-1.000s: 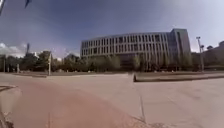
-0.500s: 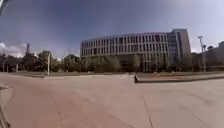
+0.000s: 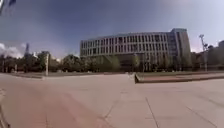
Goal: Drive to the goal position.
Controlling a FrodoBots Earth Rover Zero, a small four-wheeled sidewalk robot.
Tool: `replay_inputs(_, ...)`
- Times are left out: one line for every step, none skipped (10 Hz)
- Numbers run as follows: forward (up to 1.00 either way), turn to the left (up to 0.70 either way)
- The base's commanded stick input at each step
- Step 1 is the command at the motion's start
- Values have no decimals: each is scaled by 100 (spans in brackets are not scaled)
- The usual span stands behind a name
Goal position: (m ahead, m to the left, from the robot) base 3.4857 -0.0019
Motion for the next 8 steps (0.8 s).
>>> replay_inputs(70,0)
replay_inputs(70,0)
replay_inputs(70,0)
replay_inputs(70,0)
replay_inputs(70,0)
replay_inputs(70,0)
replay_inputs(70,0)
replay_inputs(70,0)
